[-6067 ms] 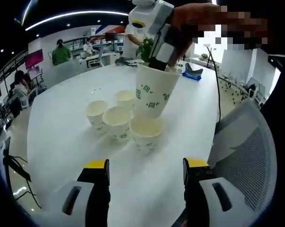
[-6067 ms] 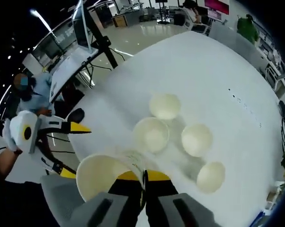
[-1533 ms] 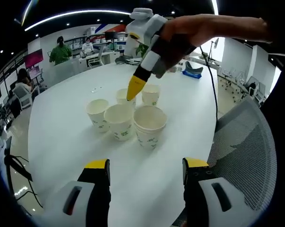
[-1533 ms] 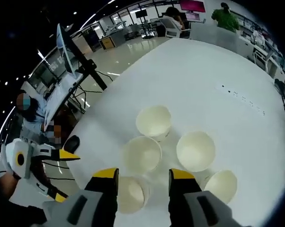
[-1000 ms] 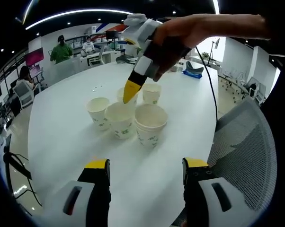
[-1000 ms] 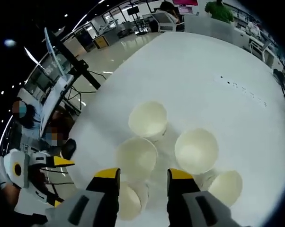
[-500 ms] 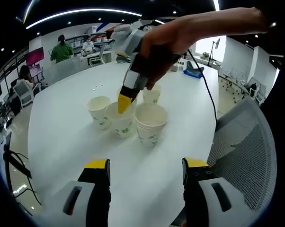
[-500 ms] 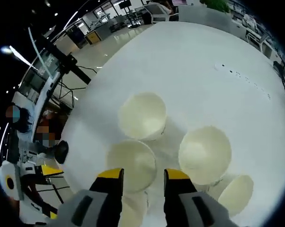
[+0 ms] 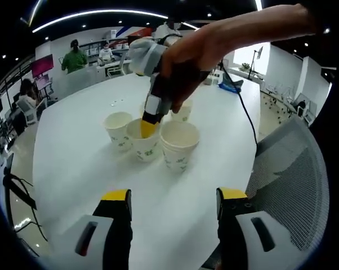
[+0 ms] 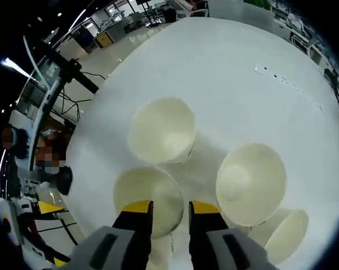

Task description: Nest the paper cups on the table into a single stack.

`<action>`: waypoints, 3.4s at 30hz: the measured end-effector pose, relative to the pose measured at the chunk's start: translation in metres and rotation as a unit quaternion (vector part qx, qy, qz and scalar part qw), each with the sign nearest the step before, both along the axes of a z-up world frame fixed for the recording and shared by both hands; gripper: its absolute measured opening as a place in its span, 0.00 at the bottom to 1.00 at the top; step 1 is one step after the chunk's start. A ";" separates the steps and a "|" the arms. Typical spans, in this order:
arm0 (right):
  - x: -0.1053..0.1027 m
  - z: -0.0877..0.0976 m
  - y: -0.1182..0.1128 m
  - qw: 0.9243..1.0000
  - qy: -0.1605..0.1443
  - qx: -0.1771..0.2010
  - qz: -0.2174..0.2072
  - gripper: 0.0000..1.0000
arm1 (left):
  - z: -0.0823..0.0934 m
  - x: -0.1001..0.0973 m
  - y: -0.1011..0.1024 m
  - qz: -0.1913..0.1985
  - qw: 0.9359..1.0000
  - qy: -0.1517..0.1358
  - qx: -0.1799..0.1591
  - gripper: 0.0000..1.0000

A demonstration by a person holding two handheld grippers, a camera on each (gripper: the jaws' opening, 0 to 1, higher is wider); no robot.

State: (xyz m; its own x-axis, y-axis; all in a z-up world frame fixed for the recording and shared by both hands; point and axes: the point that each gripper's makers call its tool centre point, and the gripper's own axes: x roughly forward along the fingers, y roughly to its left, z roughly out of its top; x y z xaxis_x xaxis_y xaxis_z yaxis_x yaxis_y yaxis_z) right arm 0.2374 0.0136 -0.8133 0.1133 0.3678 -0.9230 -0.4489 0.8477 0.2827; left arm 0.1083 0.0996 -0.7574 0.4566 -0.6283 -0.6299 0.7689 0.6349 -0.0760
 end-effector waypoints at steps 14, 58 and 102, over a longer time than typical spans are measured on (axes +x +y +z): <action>0.002 -0.011 0.001 1.000 0.009 -0.016 0.002 0.15 | 0.002 -0.004 0.002 0.006 1.000 0.001 -0.002 0.59; -0.003 0.011 0.004 1.000 -0.017 -0.017 0.010 0.00 | 0.001 -0.003 0.009 0.009 1.000 0.000 0.001 0.59; -0.004 0.085 -0.025 0.996 -0.070 0.024 0.040 0.00 | 0.005 -0.001 0.000 -0.004 1.000 -0.005 0.001 0.63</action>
State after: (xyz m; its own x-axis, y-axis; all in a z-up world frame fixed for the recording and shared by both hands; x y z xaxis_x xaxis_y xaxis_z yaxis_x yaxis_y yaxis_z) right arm 0.2339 -0.0112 -0.7285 0.2080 0.4245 -0.8812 -0.5515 0.7949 0.2528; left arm 0.1072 0.0996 -0.7524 0.4584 -0.6307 -0.6262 0.7746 0.6289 -0.0665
